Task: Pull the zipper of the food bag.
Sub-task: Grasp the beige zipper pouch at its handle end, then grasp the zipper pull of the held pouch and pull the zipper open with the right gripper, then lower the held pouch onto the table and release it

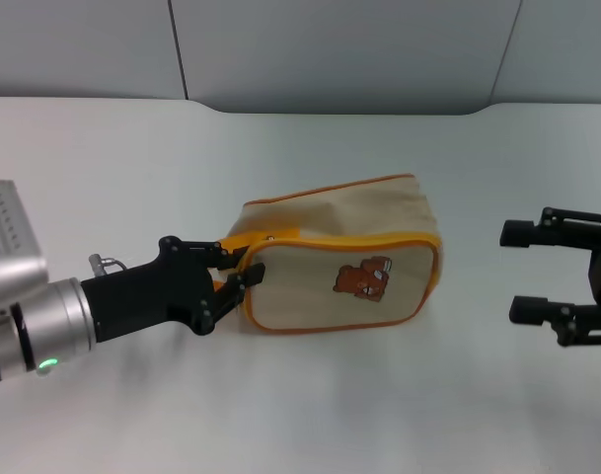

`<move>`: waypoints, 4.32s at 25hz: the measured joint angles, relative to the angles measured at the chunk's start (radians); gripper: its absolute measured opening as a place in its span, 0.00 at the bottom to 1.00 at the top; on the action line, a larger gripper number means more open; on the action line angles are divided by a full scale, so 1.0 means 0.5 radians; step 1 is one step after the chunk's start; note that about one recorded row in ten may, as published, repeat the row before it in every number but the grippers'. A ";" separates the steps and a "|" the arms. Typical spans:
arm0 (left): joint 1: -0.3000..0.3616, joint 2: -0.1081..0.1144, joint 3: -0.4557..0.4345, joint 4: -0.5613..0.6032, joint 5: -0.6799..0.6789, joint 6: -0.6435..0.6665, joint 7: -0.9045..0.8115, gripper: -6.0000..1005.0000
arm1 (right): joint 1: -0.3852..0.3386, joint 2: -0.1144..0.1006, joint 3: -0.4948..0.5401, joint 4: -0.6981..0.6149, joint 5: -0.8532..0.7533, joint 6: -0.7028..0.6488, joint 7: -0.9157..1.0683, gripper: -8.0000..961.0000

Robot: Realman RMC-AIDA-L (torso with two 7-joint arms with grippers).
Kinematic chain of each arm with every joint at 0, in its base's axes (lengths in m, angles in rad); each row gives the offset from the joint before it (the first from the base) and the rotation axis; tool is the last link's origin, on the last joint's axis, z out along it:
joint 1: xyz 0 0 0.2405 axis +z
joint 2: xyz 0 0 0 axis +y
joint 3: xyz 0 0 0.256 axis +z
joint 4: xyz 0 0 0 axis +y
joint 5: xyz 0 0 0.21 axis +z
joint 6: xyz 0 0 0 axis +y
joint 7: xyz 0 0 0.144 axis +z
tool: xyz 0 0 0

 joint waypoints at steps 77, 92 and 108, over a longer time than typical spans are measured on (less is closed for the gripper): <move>-0.046 0.028 0.104 0.174 -0.154 0.533 0.758 0.11 | 0.330 0.311 -0.688 -0.014 0.149 0.840 -0.706 0.03; 0.002 0.018 -0.207 0.101 -0.173 0.198 0.535 0.11 | 0.005 0.288 -0.647 -0.451 -0.229 0.590 -0.241 0.01; 0.113 0.008 -0.297 -0.239 -0.174 0.112 0.312 0.10 | 0.035 0.253 0.018 0.000 0.135 0.624 -0.212 0.23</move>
